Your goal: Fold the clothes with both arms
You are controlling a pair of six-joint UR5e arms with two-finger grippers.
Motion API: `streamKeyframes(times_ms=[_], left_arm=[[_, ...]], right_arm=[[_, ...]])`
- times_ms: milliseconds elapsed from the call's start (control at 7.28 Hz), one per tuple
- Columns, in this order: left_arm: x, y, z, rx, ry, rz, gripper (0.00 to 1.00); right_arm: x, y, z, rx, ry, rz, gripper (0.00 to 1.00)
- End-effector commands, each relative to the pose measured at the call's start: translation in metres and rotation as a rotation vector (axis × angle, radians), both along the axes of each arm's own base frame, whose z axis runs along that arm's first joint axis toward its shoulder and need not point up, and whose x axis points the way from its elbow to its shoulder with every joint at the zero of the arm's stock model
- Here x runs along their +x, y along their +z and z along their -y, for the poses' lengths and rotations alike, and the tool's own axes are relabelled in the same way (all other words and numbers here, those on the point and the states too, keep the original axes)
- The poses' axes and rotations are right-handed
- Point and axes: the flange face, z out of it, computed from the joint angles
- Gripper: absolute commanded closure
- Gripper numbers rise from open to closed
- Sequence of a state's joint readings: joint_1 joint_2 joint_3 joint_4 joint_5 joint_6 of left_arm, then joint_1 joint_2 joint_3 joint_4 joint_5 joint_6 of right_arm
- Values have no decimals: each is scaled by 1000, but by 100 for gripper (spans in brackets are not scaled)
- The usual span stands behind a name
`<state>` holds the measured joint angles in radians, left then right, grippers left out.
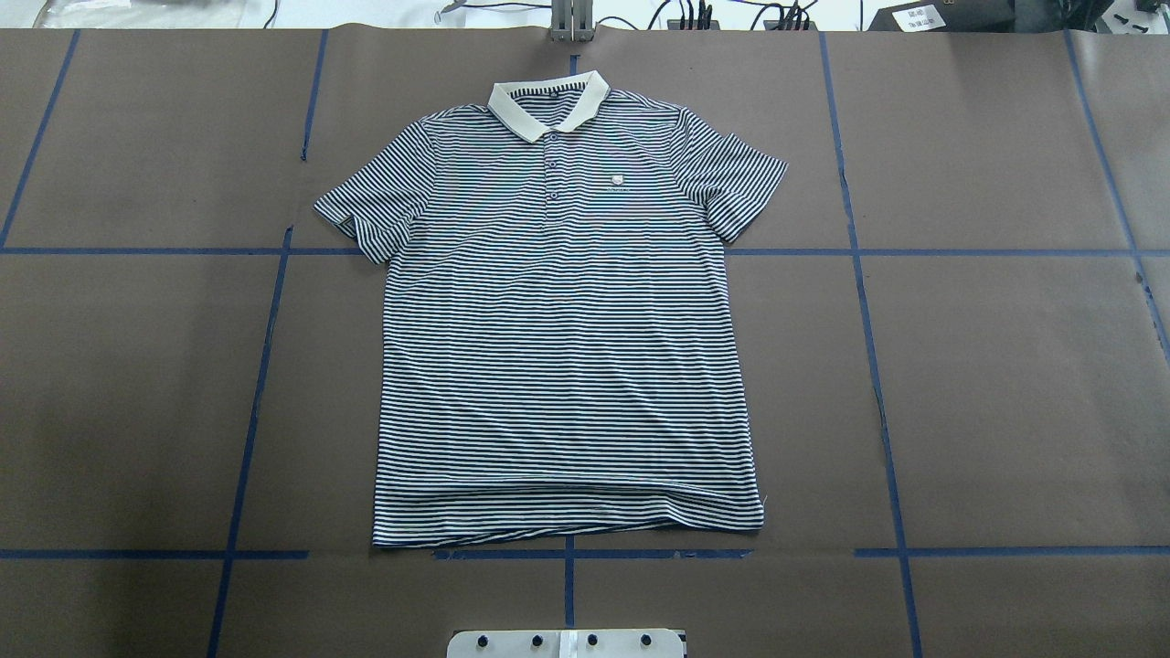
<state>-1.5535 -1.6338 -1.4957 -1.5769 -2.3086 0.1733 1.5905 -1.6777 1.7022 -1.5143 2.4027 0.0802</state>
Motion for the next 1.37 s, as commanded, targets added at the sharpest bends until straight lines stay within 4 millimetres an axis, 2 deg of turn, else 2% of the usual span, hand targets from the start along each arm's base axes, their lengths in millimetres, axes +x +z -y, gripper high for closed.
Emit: streamKeyframes(times_ms=[0, 275, 412, 549, 686, 824, 961, 1098, 1236], left_arm=[[0, 0, 0, 0, 0, 0, 0], [-1, -3, 2, 29, -2, 0, 0], [1, -14, 11, 86, -3, 0, 0], [2, -31, 28, 163, -5, 4, 0], [3, -64, 52, 251, -8, -3, 0], [5, -78, 64, 308, 0, -6, 0], [15, -74, 70, 409, 14, -9, 0], [19, -58, 68, 440, 18, -14, 0], [27, -51, 71, 433, 33, -14, 0]], right_arm=[[-1, -9, 6, 19, -1, 1, 0], [-6, -27, 14, 42, -2, 24, 0], [-24, -37, 24, 69, -37, 24, 0], [-37, -57, 46, 135, -60, 26, 0], [-58, -111, 87, 283, -96, 30, 0], [-87, -132, 110, 321, -136, 29, 0], [-128, -142, 146, 308, -160, 60, 0], [-182, -157, 169, 362, -212, 79, 0], [-213, -169, 202, 362, -187, 66, 0]])
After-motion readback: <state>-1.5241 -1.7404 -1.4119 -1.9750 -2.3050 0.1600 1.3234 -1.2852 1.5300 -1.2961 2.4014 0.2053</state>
